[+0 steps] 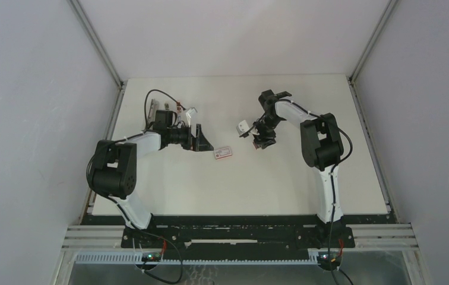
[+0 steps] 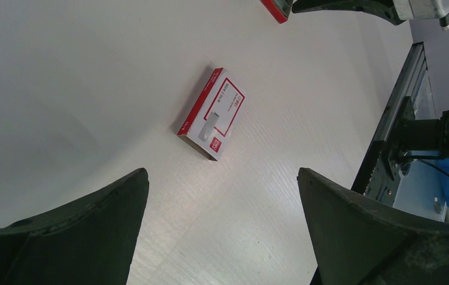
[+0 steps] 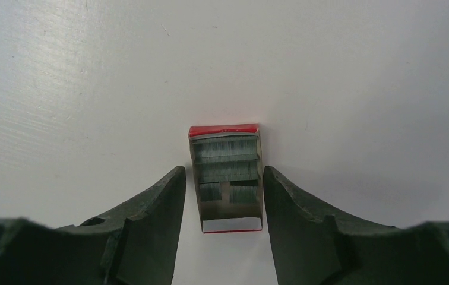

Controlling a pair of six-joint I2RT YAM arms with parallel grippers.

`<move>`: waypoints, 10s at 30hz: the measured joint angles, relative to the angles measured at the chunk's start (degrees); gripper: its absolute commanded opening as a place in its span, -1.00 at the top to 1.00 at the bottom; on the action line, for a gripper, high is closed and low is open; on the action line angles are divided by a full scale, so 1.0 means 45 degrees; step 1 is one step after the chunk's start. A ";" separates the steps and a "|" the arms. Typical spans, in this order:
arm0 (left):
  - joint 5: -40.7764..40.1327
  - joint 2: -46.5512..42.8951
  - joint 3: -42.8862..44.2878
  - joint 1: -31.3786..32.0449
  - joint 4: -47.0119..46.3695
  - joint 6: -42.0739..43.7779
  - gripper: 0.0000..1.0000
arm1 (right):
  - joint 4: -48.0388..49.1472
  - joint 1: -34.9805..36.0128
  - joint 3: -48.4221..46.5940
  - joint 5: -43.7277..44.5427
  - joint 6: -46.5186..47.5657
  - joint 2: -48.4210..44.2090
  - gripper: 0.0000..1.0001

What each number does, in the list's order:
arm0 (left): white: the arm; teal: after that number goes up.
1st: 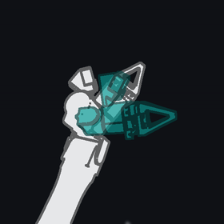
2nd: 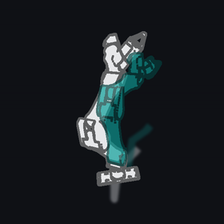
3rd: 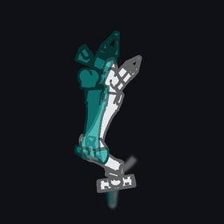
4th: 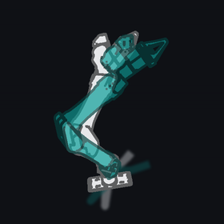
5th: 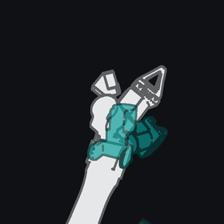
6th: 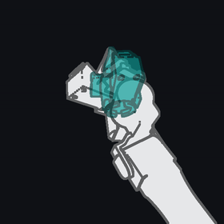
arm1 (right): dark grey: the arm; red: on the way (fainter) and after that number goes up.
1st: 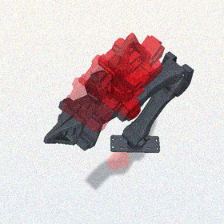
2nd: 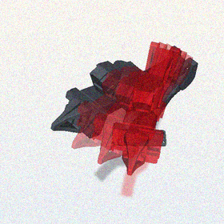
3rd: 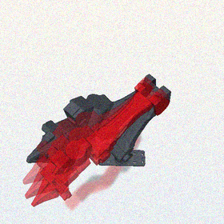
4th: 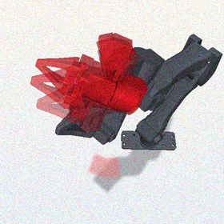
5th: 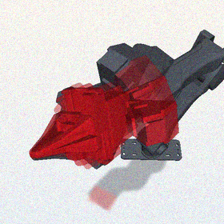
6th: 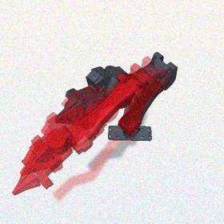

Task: Unload the staples from the stapler
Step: Close the staple box at the center of the board.

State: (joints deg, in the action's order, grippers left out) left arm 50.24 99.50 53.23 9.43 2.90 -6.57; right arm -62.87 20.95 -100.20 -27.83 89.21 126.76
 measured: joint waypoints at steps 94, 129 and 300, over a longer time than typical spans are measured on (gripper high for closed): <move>0.1569 0.1394 -0.0845 0.0622 -0.2924 -0.3079 -0.98 | 0.4313 0.2939 0.1559 0.0622 -0.7014 -0.0743 0.13; 0.1787 0.1729 -0.0840 0.0913 -0.3201 -0.3084 -0.99 | 0.4274 0.3196 0.1277 0.0845 -0.7096 -0.0738 0.15; 0.1914 0.1797 -0.0831 0.0821 -0.3274 -0.3390 -0.94 | 0.7456 -0.0049 0.4430 -0.4279 -2.1425 -0.1559 -0.14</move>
State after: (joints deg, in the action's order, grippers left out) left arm 58.85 107.59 49.50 13.13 -11.84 -21.82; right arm -29.32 20.73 -80.27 -47.09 -7.20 119.74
